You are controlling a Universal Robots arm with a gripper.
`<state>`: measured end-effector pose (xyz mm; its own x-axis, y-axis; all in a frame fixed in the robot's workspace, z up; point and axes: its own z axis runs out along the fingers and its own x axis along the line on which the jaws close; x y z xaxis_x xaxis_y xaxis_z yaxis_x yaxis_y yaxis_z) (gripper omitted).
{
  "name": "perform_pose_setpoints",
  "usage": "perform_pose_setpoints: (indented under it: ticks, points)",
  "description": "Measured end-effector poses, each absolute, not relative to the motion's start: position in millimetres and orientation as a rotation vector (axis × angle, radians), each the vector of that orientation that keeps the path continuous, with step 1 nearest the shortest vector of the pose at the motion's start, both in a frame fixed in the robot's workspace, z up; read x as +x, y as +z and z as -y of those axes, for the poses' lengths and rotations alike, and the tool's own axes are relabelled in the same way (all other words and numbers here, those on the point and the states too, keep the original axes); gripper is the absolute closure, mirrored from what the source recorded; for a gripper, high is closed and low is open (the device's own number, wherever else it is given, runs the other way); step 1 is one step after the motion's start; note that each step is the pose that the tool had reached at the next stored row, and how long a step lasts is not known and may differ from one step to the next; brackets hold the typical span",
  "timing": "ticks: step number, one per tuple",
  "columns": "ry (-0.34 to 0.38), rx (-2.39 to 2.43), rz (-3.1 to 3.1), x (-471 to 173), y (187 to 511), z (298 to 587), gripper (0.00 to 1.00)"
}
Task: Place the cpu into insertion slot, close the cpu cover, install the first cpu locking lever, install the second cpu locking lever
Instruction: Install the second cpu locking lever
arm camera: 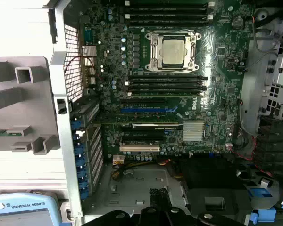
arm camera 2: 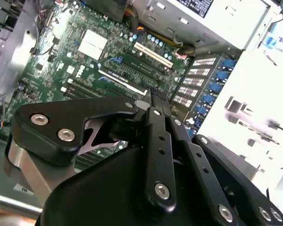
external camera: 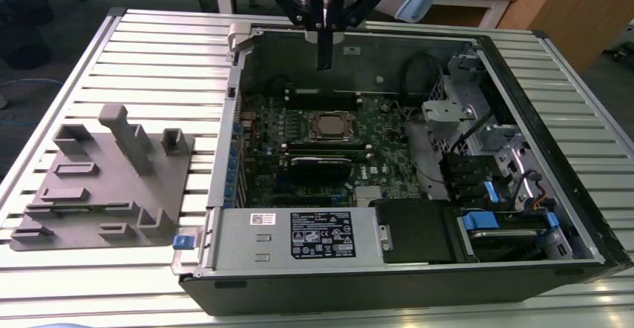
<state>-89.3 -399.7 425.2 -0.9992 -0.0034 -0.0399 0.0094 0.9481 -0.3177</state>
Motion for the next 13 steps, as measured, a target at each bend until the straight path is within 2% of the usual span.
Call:
perform_pose_setpoints:
  ticks: [4, 13]
  points:
    - [-0.495, 0.005, -3.062, -89.2, 428.6, 399.8, 0.89]
    - [-0.266, 0.009, -3.091, -89.3, 428.4, 400.2, 0.89]
